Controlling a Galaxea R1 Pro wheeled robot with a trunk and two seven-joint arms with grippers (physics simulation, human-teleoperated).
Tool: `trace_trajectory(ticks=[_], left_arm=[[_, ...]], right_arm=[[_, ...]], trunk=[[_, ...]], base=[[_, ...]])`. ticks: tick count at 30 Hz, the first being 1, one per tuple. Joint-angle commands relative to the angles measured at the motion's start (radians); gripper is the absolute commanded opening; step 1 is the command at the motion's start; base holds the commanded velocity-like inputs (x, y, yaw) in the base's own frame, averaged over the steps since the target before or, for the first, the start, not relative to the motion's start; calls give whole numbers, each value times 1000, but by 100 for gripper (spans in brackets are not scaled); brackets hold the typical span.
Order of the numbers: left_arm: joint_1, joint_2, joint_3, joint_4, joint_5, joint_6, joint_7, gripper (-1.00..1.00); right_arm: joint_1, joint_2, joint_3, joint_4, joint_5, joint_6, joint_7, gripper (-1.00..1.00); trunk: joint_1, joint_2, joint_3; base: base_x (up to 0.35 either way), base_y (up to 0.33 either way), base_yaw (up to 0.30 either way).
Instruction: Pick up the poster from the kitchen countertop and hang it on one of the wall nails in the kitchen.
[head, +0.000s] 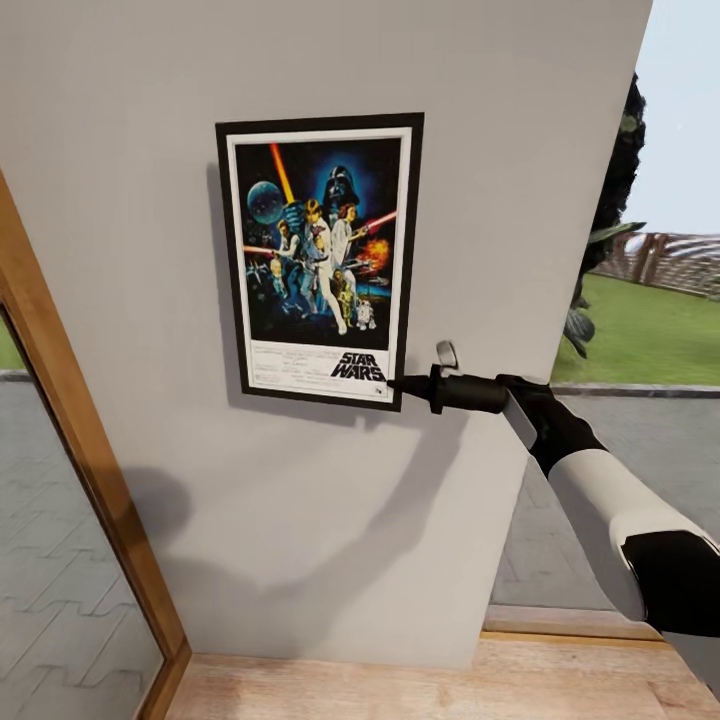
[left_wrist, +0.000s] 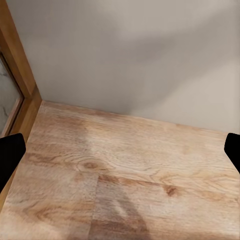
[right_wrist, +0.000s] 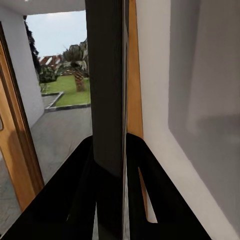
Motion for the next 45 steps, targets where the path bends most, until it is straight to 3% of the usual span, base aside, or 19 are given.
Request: trace_trajectory(ticks=[1,40,45], left_arm=[[0,0,2,0,6,1,-7,100],[0,0,2,0,7,1,-7,100],[0,0,2,0,7,1,-7,100]], right_arm=[[-1,-1,6,0,-11,15,2,-100],[-9,4,-2,-5,-16,31,-4,-100],[-12,5,-2,-26,-16,70,-5,-100]], trunk=[[0,-1,-1],[0,-1,-1],[0,-1,-1]], base=[[0,0,0],[0,0,0],[0,0,0]])
